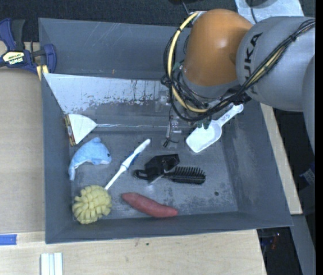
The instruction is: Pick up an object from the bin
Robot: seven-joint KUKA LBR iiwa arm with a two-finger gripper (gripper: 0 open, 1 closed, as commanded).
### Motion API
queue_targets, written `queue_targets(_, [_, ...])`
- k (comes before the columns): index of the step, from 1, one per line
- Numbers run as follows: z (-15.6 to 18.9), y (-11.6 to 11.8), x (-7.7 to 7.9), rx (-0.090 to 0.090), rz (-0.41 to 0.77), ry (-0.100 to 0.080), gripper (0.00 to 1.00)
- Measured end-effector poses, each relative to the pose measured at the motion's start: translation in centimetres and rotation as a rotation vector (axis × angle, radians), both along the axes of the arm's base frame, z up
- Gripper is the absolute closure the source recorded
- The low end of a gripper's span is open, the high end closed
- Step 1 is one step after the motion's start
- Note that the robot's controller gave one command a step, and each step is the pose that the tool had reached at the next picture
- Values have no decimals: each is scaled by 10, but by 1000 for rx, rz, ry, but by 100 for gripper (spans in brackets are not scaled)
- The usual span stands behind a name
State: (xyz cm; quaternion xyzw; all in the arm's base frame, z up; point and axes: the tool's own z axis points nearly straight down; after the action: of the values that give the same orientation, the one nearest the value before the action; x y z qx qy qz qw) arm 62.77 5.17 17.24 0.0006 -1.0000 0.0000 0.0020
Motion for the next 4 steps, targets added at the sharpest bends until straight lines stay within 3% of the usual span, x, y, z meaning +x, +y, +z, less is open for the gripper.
queue_targets(1, [5,0,1,0,-2,-8,0])
queue_targets(2, [-70,-37,-47,3,93,-15,0])
queue_targets(3, [-28,-44,-86,2,112,-22,0])
queue_targets(4, [-73,-41,-62,4,-19,-25,0])
